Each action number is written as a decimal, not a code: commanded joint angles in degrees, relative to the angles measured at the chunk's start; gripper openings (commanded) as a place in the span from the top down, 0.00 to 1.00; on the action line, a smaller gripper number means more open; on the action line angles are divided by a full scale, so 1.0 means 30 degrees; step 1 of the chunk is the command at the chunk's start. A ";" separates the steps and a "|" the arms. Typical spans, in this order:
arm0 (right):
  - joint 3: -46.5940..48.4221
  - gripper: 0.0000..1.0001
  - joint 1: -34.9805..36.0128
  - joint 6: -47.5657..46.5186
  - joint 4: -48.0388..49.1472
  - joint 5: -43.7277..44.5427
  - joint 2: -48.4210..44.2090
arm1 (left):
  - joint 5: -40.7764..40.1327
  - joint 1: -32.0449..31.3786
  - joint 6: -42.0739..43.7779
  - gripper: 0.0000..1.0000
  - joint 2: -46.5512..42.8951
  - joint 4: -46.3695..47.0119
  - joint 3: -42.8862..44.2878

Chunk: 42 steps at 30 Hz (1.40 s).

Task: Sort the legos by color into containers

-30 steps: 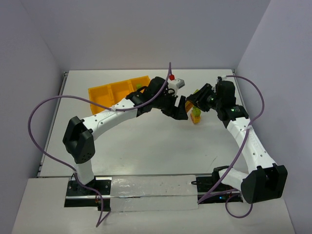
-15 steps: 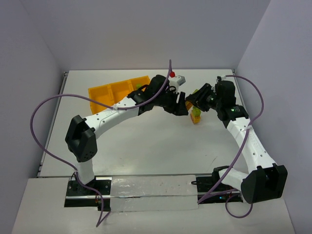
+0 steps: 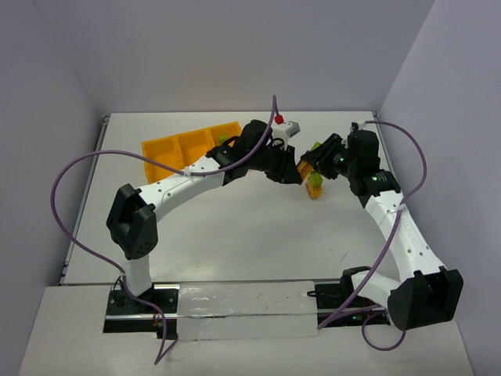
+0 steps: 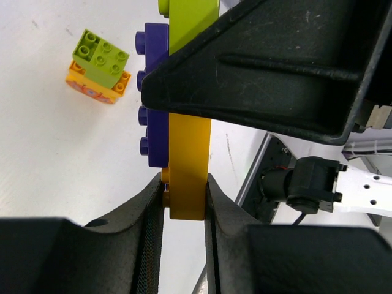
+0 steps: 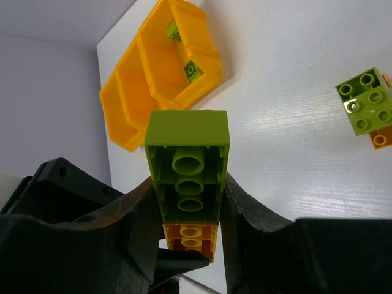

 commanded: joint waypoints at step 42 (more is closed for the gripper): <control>0.0062 1.00 -0.1789 -0.3146 0.0060 0.2666 -0.1221 | -1.1677 0.8185 -0.3933 1.00 -0.2143 -0.5698 -0.2296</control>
